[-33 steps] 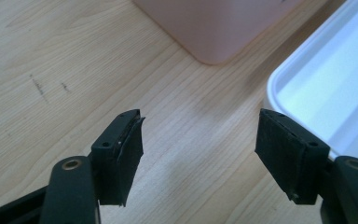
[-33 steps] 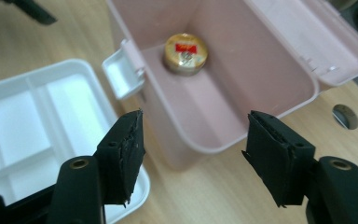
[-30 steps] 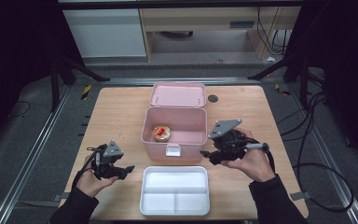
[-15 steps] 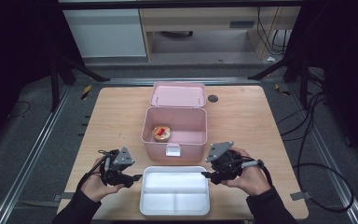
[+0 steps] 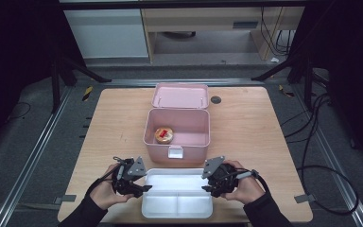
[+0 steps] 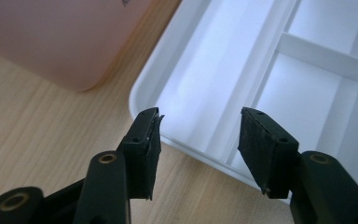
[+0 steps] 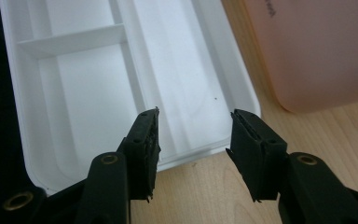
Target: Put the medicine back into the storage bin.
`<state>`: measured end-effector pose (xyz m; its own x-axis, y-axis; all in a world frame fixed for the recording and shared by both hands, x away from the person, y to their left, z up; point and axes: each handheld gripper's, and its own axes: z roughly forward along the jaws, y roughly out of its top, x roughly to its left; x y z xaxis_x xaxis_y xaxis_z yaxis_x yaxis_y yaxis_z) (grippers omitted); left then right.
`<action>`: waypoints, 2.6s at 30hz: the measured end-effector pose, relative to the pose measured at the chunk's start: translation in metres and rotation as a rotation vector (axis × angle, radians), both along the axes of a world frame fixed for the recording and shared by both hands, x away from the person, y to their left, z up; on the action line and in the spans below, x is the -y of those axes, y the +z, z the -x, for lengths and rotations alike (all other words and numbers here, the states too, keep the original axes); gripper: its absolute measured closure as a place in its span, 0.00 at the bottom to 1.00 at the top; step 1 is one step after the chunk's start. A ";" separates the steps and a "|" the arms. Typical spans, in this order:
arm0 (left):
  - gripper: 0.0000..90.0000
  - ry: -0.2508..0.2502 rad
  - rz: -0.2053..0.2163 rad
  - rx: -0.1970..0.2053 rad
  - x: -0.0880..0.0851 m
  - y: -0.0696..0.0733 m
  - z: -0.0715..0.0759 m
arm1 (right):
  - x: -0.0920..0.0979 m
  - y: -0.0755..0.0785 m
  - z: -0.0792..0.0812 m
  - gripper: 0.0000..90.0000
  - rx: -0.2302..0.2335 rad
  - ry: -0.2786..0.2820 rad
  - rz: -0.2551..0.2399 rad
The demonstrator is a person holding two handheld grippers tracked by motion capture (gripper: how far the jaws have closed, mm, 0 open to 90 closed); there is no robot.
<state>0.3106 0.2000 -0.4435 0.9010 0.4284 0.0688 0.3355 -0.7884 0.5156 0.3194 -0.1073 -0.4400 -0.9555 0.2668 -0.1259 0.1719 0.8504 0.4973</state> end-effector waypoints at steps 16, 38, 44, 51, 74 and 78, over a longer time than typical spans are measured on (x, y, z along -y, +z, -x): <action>0.68 -0.108 -0.115 -0.065 0.019 -0.016 0.002 | -0.015 -0.024 0.003 0.70 -0.058 0.075 0.104; 0.91 -0.177 -0.209 -0.138 0.033 -0.029 -0.005 | -0.025 -0.038 -0.005 0.87 -0.136 0.122 0.164; 0.93 -0.215 -0.230 -0.159 0.034 -0.029 -0.009 | -0.027 -0.037 -0.009 0.94 -0.164 0.119 0.177; 0.95 -0.256 -0.245 -0.173 0.036 -0.028 -0.013 | -0.027 -0.037 -0.011 0.95 -0.180 0.124 0.187; 0.97 -0.308 -0.193 -0.137 0.030 0.020 0.001 | -0.020 0.007 0.003 0.97 -0.163 0.167 0.148; 0.97 -0.321 -0.199 -0.134 0.034 0.031 0.002 | -0.017 0.018 0.004 0.97 -0.156 0.165 0.147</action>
